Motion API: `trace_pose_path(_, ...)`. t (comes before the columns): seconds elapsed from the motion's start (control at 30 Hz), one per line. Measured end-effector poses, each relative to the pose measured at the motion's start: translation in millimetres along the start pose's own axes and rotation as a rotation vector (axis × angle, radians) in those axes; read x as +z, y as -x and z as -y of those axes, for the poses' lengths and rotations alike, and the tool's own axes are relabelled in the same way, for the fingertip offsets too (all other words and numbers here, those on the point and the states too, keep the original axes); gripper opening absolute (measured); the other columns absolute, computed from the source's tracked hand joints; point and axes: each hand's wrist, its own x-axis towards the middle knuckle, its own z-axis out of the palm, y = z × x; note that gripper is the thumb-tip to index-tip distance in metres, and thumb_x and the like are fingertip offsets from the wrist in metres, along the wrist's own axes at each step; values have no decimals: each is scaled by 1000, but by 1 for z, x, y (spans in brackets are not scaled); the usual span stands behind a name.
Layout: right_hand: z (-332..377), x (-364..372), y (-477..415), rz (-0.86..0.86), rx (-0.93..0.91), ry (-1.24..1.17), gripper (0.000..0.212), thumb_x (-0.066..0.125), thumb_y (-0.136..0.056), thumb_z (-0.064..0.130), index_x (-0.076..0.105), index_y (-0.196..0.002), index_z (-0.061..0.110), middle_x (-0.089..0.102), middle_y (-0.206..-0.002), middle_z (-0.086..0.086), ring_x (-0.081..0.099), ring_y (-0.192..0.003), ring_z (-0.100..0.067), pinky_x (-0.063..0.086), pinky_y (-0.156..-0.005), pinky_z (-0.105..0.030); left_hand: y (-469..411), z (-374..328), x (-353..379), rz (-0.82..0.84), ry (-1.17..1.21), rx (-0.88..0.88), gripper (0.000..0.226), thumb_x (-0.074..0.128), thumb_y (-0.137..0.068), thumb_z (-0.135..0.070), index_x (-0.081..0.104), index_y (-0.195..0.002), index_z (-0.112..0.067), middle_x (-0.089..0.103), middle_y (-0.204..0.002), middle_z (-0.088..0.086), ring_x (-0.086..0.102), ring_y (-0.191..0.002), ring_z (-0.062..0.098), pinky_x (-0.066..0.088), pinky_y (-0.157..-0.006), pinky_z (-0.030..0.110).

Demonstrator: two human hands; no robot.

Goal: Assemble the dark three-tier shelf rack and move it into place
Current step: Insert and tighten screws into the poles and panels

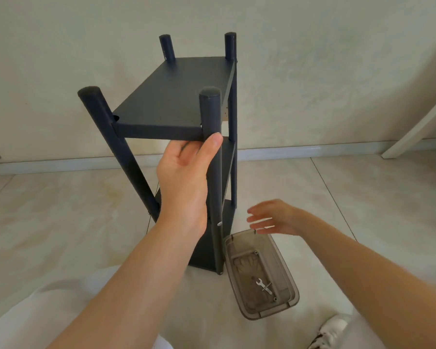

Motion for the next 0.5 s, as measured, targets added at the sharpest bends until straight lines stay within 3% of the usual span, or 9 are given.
trace_pose_path(0.13, -78, 15, -30, -25, 175, 165, 10, 65, -93, 8, 68, -101, 2, 72, -99, -14, 71, -88, -25, 59, -77, -31, 6, 1, 4, -21, 25, 39, 9, 73, -90, -22, 68, -97, -19, 75, -89, -4, 73, -93, 8, 53, -77, 15)
trace_pose_path(0.2, -105, 24, -40, -13, 224, 224, 4, 61, -90, 3, 65, -88, 1, 66, -88, -15, 63, -78, -25, 53, -73, -31, 6, 1, 5, -25, 15, 43, 10, 72, -91, -22, 67, -98, -18, 75, -90, -3, 73, -97, 12, 54, -80, 17)
trace_pose_path(0.3, -136, 35, -57, -45, 212, 417, 15, 56, -86, -2, 58, -72, 4, 57, -75, -14, 56, -70, -26, 47, -64, -31, 6, 3, 8, -22, 6, 53, 11, 72, -92, -22, 66, -99, -15, 74, -92, 4, 72, -102, 16, 54, -83, 20)
trace_pose_path(0.4, -160, 45, -70, -8, 217, 735, 10, 52, -95, 5, 56, -85, 5, 62, -88, -13, 58, -84, -26, 44, -62, -25, 6, 4, 8, -11, -10, 71, 15, 71, -92, -24, 64, -99, -14, 71, -84, -4, 72, -102, 14, 55, -83, 21)
trace_pose_path(0.5, -178, 46, -76, 8, 221, 998, 16, 48, -100, 11, 56, -112, 5, 61, -120, -17, 60, -99, -28, 49, -80, -32, 3, 5, 5, 6, -45, 57, 19, 73, -89, -30, 64, -99, -17, 74, -93, -8, 71, -105, 13, 54, -82, 20)
